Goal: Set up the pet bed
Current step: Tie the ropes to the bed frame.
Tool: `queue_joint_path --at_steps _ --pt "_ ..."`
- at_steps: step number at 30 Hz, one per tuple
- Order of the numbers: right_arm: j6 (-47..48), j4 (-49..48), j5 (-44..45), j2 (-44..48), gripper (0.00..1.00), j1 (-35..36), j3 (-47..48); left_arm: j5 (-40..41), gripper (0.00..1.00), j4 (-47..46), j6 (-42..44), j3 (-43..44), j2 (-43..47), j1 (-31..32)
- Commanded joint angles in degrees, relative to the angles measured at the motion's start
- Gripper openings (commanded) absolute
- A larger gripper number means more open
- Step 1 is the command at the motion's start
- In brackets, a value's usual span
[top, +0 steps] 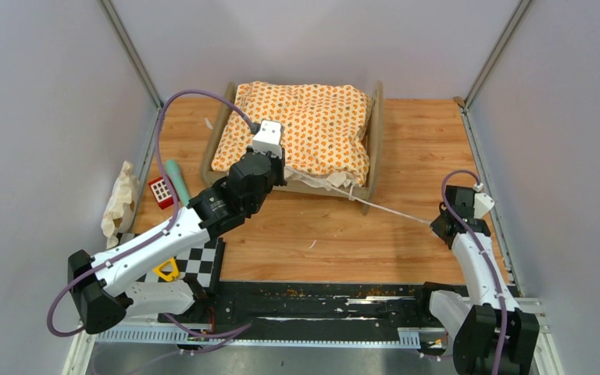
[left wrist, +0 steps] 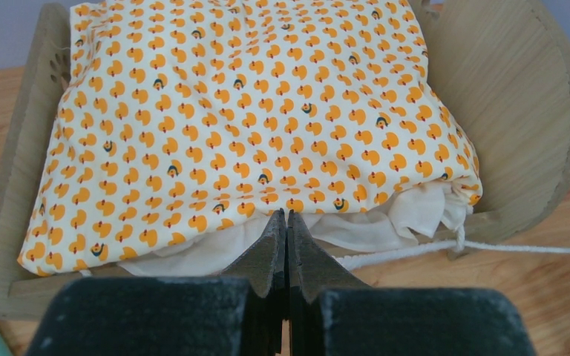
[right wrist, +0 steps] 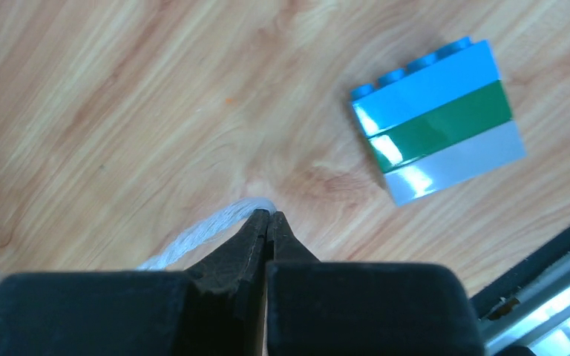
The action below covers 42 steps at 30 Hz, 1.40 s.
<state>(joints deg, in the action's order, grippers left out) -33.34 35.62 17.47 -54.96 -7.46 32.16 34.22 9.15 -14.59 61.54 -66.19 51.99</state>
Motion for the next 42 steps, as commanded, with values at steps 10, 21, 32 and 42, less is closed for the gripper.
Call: queue_joint_path --at_steps 10,21,32,42 --pt "-1.6 1.5 5.2 0.5 0.0 -7.1 0.1 3.2 0.0 1.4 1.3 1.6 0.4 -3.8" --pt "0.1 0.7 2.9 1.7 0.0 -8.1 0.6 0.1 0.0 5.2 -2.2 -3.2 4.7 -7.4" --pt "7.4 6.0 -31.8 11.5 0.0 1.5 4.0 -18.5 0.0 -3.0 -12.2 -15.3 4.8 1.3" --pt "-3.8 11.0 -32.0 18.7 0.04 35.6 5.0 -14.7 0.04 -12.4 -16.9 -15.8 -2.4 18.3"
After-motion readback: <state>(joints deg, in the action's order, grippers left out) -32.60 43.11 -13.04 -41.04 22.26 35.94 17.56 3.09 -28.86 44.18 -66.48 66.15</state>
